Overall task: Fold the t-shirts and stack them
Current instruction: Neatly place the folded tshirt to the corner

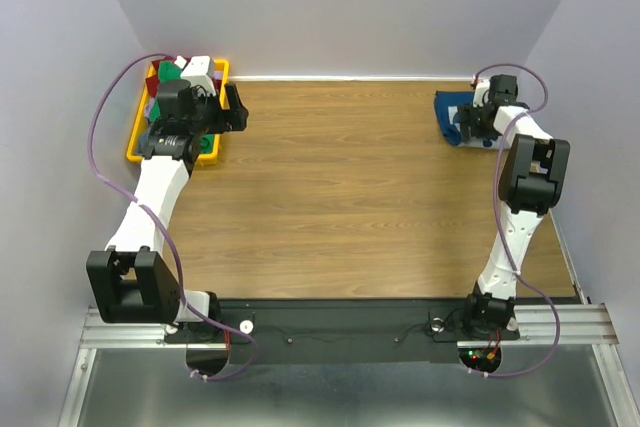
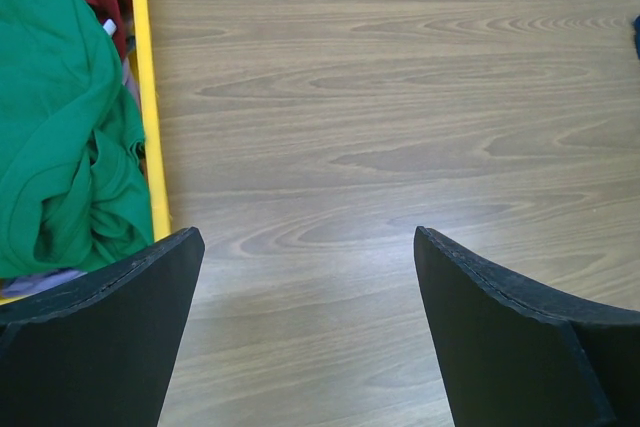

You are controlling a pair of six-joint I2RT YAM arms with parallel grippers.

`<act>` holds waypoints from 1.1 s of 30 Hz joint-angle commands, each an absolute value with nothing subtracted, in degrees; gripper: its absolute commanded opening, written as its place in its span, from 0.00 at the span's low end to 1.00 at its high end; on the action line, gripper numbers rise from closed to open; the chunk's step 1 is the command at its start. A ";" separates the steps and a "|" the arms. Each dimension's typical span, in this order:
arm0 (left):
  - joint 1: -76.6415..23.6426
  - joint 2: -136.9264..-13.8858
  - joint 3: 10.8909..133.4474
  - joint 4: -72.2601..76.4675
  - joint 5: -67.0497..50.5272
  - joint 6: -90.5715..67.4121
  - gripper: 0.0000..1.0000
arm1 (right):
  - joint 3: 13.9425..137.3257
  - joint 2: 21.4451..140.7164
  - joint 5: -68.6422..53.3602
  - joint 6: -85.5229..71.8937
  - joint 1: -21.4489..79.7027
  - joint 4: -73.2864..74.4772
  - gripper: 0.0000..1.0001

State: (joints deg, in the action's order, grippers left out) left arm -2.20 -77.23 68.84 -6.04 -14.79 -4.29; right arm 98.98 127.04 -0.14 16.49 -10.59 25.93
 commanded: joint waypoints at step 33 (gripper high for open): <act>-2.37 -79.28 70.40 -4.31 -17.49 -2.20 0.98 | 109.33 129.54 -18.81 24.79 -13.27 33.66 0.91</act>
State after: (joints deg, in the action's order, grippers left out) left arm -2.20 -81.58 68.86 -5.80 -16.53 -2.55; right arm 107.15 130.56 -16.21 26.15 -13.43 30.96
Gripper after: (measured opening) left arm 0.985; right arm 0.923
